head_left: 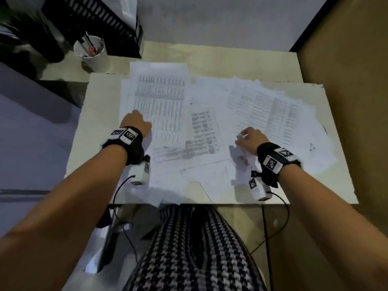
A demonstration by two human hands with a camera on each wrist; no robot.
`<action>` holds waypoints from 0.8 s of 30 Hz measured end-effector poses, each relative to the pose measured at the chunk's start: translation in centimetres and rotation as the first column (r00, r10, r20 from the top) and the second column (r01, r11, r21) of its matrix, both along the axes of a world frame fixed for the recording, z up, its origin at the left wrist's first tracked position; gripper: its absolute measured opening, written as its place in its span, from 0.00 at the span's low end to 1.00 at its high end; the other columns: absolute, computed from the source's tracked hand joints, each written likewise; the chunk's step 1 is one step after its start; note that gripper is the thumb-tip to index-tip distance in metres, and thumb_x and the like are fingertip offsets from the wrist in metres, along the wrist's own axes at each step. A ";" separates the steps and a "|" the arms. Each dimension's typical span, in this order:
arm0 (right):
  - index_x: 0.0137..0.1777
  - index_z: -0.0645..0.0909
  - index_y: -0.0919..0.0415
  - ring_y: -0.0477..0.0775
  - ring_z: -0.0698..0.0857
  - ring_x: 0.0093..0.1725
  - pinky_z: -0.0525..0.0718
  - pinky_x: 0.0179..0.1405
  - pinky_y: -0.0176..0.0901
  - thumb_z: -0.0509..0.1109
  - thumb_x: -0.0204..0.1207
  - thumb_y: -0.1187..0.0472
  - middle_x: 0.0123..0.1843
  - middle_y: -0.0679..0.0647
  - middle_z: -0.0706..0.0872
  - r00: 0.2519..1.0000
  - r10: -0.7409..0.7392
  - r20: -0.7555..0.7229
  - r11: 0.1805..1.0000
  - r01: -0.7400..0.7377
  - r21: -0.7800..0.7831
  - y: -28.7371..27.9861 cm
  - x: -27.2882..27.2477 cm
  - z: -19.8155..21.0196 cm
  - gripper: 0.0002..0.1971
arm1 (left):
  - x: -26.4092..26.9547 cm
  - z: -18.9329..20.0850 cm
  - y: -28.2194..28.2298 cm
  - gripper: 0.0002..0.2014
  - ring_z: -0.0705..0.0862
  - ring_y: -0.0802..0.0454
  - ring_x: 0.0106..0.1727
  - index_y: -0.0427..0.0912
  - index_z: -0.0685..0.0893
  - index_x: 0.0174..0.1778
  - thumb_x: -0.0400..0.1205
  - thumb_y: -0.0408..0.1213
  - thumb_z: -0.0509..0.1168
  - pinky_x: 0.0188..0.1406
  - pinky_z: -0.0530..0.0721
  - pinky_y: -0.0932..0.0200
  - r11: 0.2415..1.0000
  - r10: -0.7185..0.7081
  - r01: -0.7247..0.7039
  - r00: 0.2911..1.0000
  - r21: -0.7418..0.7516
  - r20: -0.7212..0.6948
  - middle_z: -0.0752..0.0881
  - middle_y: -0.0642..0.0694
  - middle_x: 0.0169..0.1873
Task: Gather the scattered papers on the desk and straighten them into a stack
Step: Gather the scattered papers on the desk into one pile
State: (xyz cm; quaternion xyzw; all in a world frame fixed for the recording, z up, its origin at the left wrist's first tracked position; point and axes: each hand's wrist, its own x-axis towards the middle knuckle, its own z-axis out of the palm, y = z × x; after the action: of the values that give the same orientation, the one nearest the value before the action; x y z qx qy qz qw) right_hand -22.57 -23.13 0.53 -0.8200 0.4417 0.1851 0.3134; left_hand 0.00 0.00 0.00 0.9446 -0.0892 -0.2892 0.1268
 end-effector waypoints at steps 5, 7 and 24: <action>0.76 0.60 0.65 0.70 0.71 0.72 0.77 0.68 0.61 0.78 0.63 0.41 0.74 0.67 0.67 0.984 -0.107 -0.140 0.992 0.096 -0.086 -0.5 3.0 -2.8 0.49 | 3.6 -3.0 -0.3 0.45 0.52 0.37 0.84 0.35 0.46 0.83 0.78 0.44 0.68 0.81 0.55 0.41 0.947 0.279 -0.285 0.959 0.151 0.055 0.51 0.36 0.84; 0.75 0.59 0.66 0.70 0.76 0.68 0.81 0.60 0.58 0.79 0.63 0.43 0.71 0.67 0.71 0.982 -0.128 -0.139 0.989 0.116 -0.094 -0.6 4.1 -3.5 0.48 | 4.4 -4.0 0.0 0.51 0.51 0.37 0.85 0.36 0.48 0.83 0.73 0.49 0.73 0.80 0.56 0.39 0.935 0.330 -0.331 0.943 0.130 0.034 0.50 0.37 0.84; 0.59 0.80 0.63 0.69 0.79 0.61 0.83 0.56 0.53 0.75 0.68 0.62 0.65 0.66 0.78 0.978 -0.195 0.079 0.954 0.207 -0.215 -4.1 9.0 -3.9 0.19 | 3.9 -5.2 -0.9 0.44 0.69 0.36 0.73 0.41 0.62 0.76 0.67 0.37 0.78 0.67 0.75 0.39 0.983 0.170 -0.158 0.974 -0.091 0.148 0.70 0.36 0.70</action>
State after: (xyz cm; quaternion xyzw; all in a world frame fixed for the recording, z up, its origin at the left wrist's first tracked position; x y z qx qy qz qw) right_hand -13.54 -27.20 -3.41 -0.8057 0.5316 0.0785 0.2493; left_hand 3.85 -0.90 -5.25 0.9627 -0.0316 -0.1996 0.1801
